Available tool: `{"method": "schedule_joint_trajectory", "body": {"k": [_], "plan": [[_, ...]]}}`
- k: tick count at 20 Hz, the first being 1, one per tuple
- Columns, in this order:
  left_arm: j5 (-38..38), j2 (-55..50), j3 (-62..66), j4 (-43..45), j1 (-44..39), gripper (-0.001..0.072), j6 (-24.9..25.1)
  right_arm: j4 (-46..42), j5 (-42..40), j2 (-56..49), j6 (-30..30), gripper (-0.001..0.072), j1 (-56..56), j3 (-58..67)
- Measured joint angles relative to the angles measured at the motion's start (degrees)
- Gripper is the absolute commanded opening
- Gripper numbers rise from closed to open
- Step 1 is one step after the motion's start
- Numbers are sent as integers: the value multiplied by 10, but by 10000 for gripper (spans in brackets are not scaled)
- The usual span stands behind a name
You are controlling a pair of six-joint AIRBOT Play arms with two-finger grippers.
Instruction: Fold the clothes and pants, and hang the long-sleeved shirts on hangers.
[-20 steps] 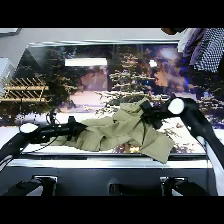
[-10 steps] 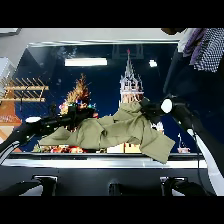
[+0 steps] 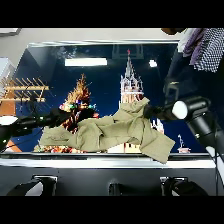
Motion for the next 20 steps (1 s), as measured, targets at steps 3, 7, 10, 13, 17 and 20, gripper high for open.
{"method": "schedule_joint_trajectory", "body": {"k": [3, 7, 10, 13, 17, 20], "plan": [[-9, 64, 0, 108, 5, 344, -41, -28, 7, -2, -49, 608, 85, -35], [-12, 122, 0, 203, 8, 343, -79, -70, 4, -35, -53, 608, 156, -73], [-14, 137, 0, 232, 8, 343, -92, -85, -8, -68, -53, 608, 175, -84], [-15, 143, 0, 245, 8, 343, -97, -92, -23, -93, -52, 513, 181, -88], [-16, 146, 0, 252, 8, 343, -99, -106, -32, -115, -38, 170, 184, -90], [-16, 146, 0, 256, 8, 342, -100, -123, -34, -122, -15, 30, 184, -90]]}}
